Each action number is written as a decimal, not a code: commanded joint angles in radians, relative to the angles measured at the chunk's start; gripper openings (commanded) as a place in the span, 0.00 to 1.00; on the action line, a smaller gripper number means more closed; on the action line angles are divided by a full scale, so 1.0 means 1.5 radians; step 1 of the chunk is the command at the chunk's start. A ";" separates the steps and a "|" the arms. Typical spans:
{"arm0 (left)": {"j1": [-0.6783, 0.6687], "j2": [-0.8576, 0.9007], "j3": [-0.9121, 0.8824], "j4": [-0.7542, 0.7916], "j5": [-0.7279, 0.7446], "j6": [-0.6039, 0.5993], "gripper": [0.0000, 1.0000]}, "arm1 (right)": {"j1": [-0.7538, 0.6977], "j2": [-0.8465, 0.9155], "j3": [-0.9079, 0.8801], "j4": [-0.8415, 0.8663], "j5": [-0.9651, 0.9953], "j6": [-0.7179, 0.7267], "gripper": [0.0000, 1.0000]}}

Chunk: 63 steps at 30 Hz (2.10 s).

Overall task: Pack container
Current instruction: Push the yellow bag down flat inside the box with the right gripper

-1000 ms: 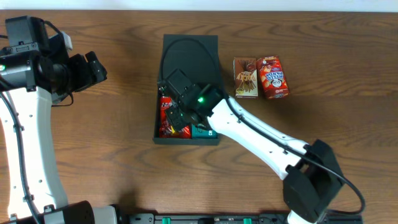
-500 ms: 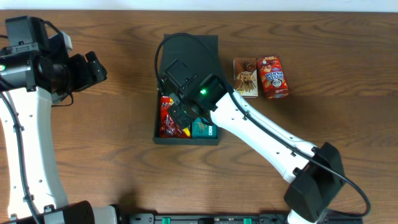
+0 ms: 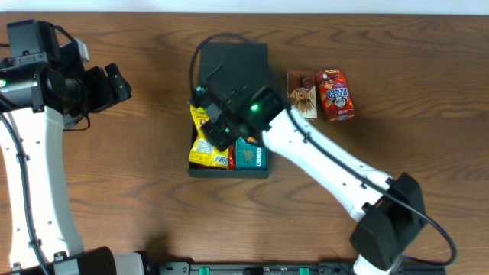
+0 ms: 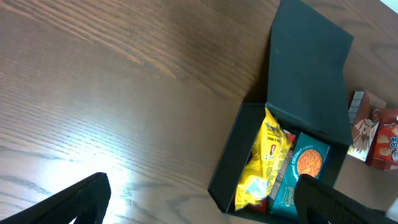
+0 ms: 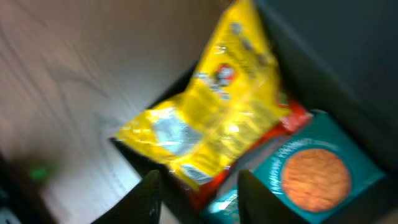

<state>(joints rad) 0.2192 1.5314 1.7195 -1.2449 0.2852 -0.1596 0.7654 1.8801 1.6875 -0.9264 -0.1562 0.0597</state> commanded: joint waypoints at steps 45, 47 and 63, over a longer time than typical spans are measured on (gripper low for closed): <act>0.002 0.004 -0.003 -0.005 -0.003 -0.001 0.95 | -0.033 0.192 0.077 0.136 -0.080 -0.036 0.01; 0.002 0.004 -0.003 -0.005 -0.003 -0.001 0.95 | -0.033 0.210 0.077 0.128 -0.066 -0.036 0.02; 0.002 0.004 -0.003 -0.008 -0.003 -0.001 0.95 | -0.037 0.217 0.110 0.097 -0.081 -0.036 0.01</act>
<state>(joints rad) 0.2192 1.5314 1.7195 -1.2530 0.2852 -0.1596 0.7143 2.2528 1.8244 -0.7700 -0.2756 0.0273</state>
